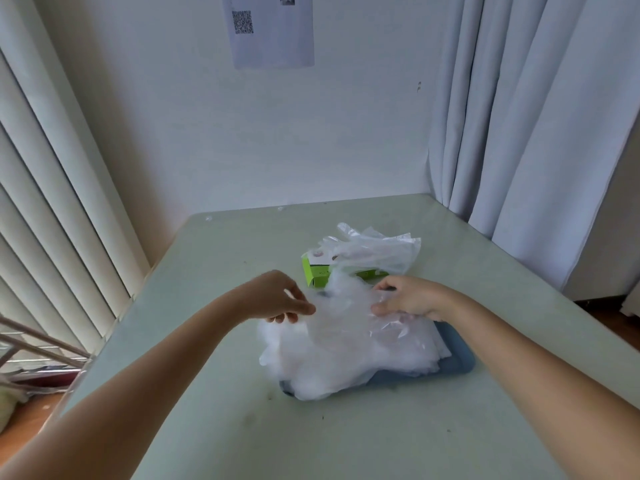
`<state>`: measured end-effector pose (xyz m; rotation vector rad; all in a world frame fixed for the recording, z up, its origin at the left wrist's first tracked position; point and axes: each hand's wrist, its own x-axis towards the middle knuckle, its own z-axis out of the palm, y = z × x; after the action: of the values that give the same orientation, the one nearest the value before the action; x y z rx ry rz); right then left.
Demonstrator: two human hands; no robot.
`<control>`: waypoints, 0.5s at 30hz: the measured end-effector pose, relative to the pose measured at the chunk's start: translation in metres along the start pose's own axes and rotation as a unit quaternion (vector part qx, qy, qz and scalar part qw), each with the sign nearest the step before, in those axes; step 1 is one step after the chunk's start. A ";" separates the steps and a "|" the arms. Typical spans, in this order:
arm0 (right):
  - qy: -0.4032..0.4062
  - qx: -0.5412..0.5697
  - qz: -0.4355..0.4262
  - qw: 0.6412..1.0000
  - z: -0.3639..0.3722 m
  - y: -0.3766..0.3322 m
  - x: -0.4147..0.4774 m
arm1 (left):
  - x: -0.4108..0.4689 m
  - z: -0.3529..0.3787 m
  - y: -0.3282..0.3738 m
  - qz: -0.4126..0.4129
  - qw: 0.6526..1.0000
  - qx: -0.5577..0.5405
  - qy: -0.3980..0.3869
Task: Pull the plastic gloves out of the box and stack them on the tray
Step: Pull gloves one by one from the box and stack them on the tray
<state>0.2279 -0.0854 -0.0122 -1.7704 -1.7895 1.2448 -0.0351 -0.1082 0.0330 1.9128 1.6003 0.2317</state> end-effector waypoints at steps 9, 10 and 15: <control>0.057 -0.117 -0.033 0.991 0.008 0.003 0.001 | -0.024 0.052 0.017 0.309 0.906 0.283 0.063; 0.064 -0.123 -0.039 0.990 0.009 0.004 0.002 | -0.022 0.054 0.014 0.315 0.898 0.302 0.054; 0.090 -0.150 -0.043 0.984 0.012 0.006 0.004 | -0.017 0.060 0.003 0.287 0.900 0.323 0.049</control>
<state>0.2223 -0.0864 -0.0252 -1.8682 -2.0046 0.7849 -0.0068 -0.1451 -0.0083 2.9167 1.2059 0.0265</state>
